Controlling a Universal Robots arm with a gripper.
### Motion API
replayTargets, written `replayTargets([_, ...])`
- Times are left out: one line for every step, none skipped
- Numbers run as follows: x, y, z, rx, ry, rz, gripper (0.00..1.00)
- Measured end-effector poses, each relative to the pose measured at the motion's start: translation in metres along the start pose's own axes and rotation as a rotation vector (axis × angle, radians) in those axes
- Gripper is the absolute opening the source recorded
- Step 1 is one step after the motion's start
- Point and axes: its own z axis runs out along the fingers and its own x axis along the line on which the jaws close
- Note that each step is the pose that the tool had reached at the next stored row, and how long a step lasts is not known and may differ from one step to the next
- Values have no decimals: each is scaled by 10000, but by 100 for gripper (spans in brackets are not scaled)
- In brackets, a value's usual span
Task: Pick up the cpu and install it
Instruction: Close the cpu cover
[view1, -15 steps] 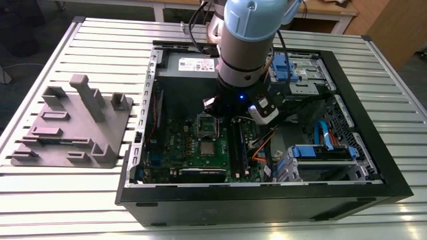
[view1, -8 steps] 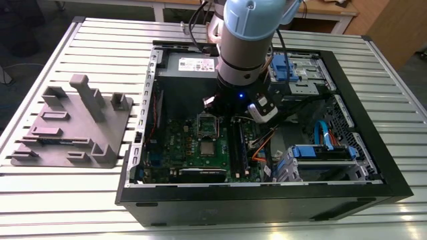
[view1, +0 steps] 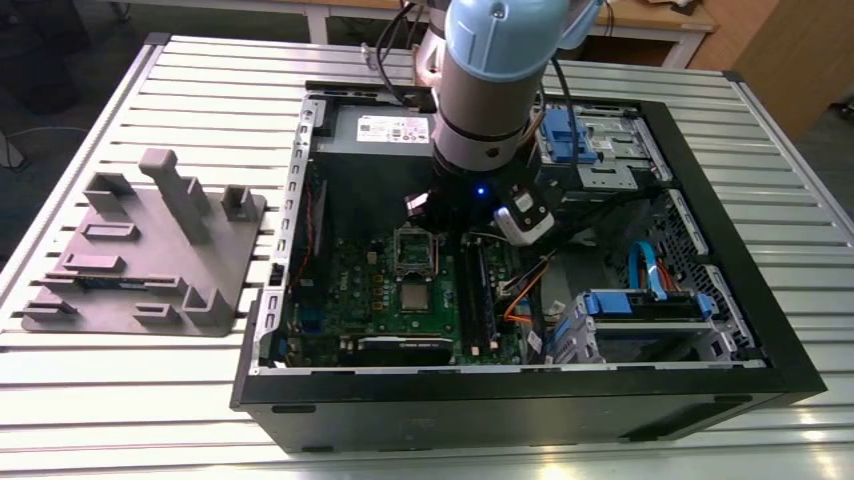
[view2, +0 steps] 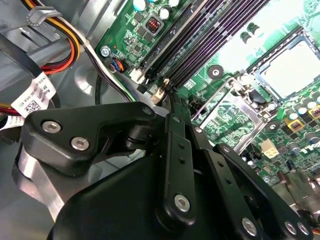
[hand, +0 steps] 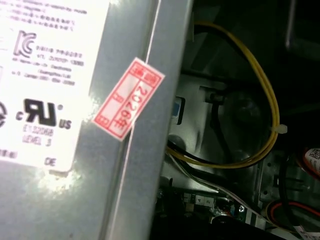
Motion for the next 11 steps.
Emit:
replayTargets([-1, 3, -11, -9, -6, -1, 10])
replayTargets([-1, 6, -28, -13, -4, 0, 10])
replayTargets([-1, 6, -44, -3, -1, 1, 10])
replayTargets([-1, 6, -53, 1, 0, 1, 10])
replayTargets([-1, 7, -52, -2, -2, 0, 10])
replayTargets([-2, 7, -52, -2, 0, -11, 10])
replayTargets([-1, 6, -52, -2, 10, -80, 10])
replayTargets([-1, 6, -50, -9, 27, -227, 10])
replayTargets([-1, 6, -47, -15, 48, -405, 10])
replayTargets([-1, 5, -45, -22, 69, -581, 10])
replayTargets([-1, 5, -44, -26, 87, -725, 10])
